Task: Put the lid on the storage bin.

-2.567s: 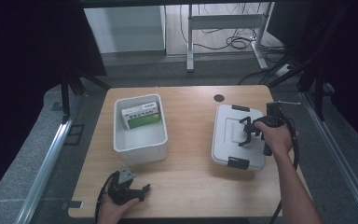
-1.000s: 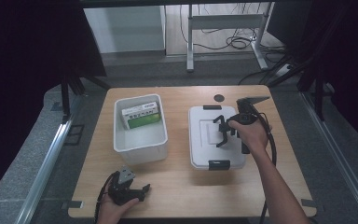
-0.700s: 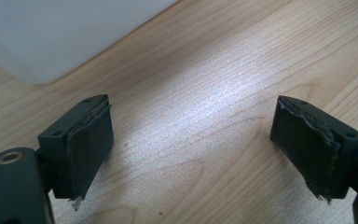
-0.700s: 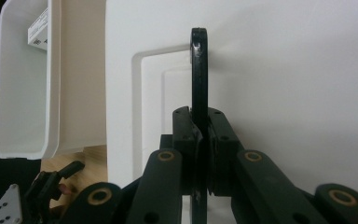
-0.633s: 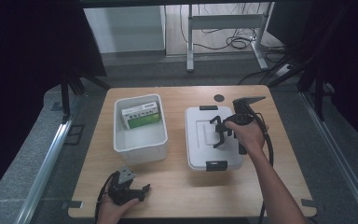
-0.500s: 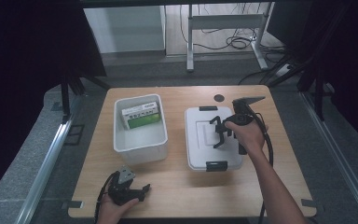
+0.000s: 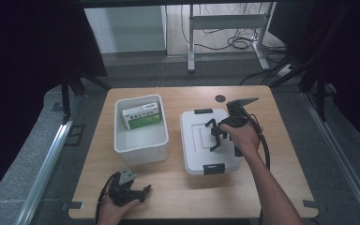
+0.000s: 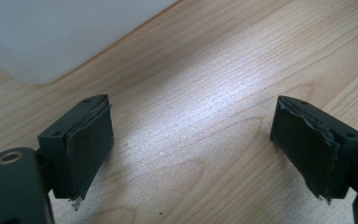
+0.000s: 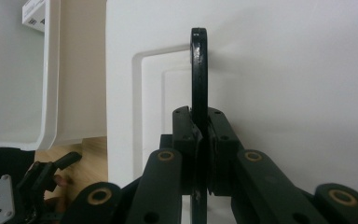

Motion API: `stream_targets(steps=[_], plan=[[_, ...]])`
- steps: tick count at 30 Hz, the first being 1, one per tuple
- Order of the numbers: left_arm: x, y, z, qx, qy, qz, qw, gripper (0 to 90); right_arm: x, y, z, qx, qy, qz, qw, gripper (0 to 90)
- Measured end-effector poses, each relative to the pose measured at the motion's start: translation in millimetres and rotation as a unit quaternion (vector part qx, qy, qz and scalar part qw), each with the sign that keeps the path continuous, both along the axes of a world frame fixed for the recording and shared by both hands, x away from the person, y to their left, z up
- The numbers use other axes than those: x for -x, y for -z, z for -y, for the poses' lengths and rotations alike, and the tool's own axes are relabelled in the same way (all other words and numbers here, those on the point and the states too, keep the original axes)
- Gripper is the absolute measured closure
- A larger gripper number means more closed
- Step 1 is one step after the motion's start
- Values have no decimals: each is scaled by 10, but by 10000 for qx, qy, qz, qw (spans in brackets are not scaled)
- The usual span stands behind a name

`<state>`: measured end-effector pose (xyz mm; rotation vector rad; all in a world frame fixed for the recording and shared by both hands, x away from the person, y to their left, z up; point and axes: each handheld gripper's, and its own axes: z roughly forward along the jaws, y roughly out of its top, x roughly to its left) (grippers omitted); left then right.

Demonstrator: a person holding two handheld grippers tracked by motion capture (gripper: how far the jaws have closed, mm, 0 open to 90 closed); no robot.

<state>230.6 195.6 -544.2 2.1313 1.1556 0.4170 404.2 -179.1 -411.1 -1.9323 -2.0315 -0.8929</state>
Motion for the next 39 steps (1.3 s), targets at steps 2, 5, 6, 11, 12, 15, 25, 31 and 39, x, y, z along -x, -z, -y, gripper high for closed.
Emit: stream_targets(steps=[2, 5, 6, 11, 12, 15, 25, 31, 39], plan=[[1, 0, 0, 2, 6, 0, 10000, 130, 2, 3, -24, -3, -48, 15, 10000, 841], [2, 0, 1, 2, 14, -2, 10000, 130, -2, -8, -42, -37, -54, 28, 10000, 841], [2, 0, 1, 2, 14, 0, 10000, 130, -2, -14, -46, -51, -41, 34, 10000, 841], [2, 0, 1, 3, 20, -1, 10000, 130, 6, -12, -59, -43, -73, 18, 10000, 841], [3, 0, 2, 4, 22, -2, 10000, 130, 6, -8, -57, -36, -84, 25, 10000, 841], [3, 0, 2, 5, 26, -1, 10000, 130, 1, 1, -55, -51, -74, 13, 10000, 841], [2, 0, 1, -4, 40, 6, 10000, 130, 17, -18, -141, -82, -175, 47, 9998, 841], [2, 0, 1, -3, 43, 5, 10000, 130, 16, -23, -176, -109, -208, 46, 9997, 841], [2, 0, 1, -3, 44, 4, 10000, 130, 13, -31, -198, -91, -232, 42, 9997, 841]])
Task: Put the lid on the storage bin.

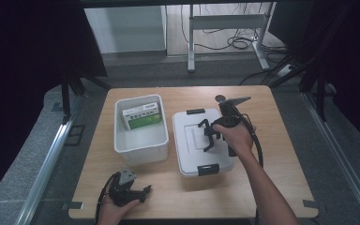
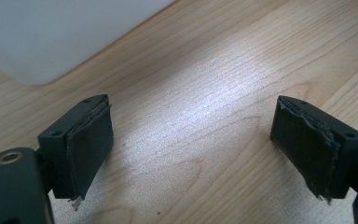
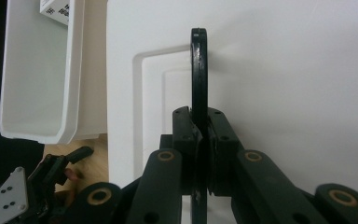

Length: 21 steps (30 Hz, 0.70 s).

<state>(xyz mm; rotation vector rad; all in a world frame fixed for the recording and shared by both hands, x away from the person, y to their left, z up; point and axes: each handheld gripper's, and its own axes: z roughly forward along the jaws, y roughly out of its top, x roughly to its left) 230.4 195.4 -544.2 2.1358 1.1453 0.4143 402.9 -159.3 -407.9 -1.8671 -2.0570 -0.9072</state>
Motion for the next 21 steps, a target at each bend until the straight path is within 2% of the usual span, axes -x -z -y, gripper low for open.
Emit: stream_targets(steps=[21], plan=[[1, 0, 1, 0, 12, 0, 10000, 130, -16, -74, -157, 50, -121, 45, 9999, 841]])
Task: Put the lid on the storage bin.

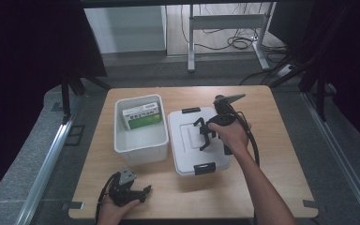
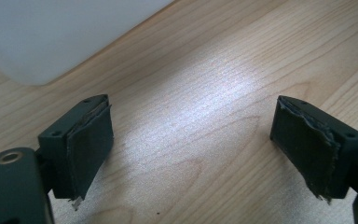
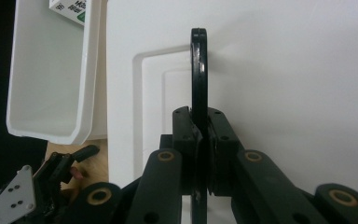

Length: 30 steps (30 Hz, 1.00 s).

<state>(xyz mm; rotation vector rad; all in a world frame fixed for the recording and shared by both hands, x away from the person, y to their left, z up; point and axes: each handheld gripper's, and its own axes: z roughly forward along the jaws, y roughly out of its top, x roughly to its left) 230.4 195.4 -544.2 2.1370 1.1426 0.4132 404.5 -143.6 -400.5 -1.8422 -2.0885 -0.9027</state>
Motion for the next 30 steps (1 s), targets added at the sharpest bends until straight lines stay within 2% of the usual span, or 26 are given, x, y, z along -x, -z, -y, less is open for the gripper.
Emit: stream_targets(steps=[17, 30], plan=[[0, 0, 0, 5, 15, -1, 10000, 130, -16, -54, -24, 2, 9, 36, 10000, 842], [0, 1, 1, 1, 22, 4, 10000, 130, -42, -137, -110, 3, -21, 92, 10000, 840]])
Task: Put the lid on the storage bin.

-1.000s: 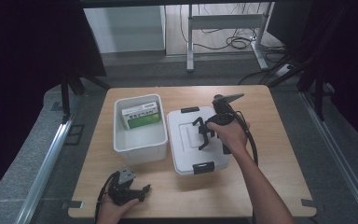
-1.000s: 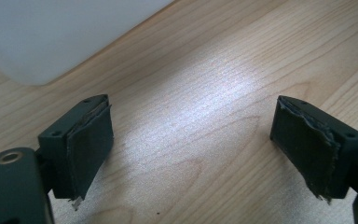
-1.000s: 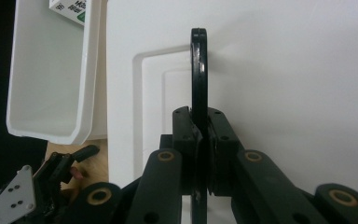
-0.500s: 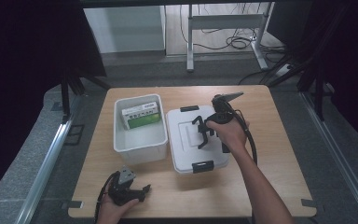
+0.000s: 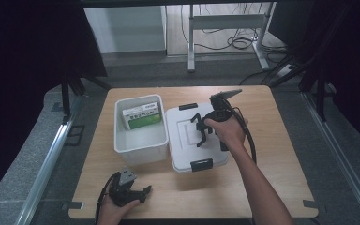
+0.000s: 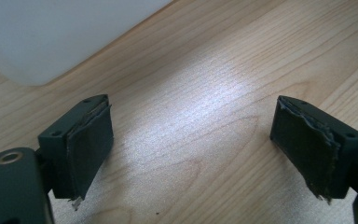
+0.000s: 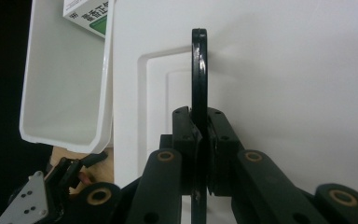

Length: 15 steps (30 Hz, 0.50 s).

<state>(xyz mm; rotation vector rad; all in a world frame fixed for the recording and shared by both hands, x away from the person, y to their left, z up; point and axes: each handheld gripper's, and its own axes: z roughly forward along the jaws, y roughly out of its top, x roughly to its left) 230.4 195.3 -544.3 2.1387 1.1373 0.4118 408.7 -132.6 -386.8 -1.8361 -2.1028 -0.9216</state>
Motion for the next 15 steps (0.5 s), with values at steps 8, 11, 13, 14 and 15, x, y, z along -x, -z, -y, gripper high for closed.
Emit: stream_targets(steps=[8, 11, 13, 14, 15], plan=[[1, 0, 0, -1, 0, -1, 10000, 130, 3, -22, 44, -75, 52, 19, 10000, 841], [1, 0, 0, 0, -1, 0, 10000, 130, 7, -31, 58, -98, 67, 24, 9999, 842], [1, 0, 0, 0, -1, 0, 10000, 130, 8, -36, 65, -106, 73, 28, 9999, 843], [1, 0, 0, -1, -1, -1, 10000, 130, 9, -41, 68, -111, 83, 42, 9999, 843], [1, -1, 0, -1, -1, -2, 10000, 130, 8, -44, 71, -109, 80, 39, 9999, 843]])
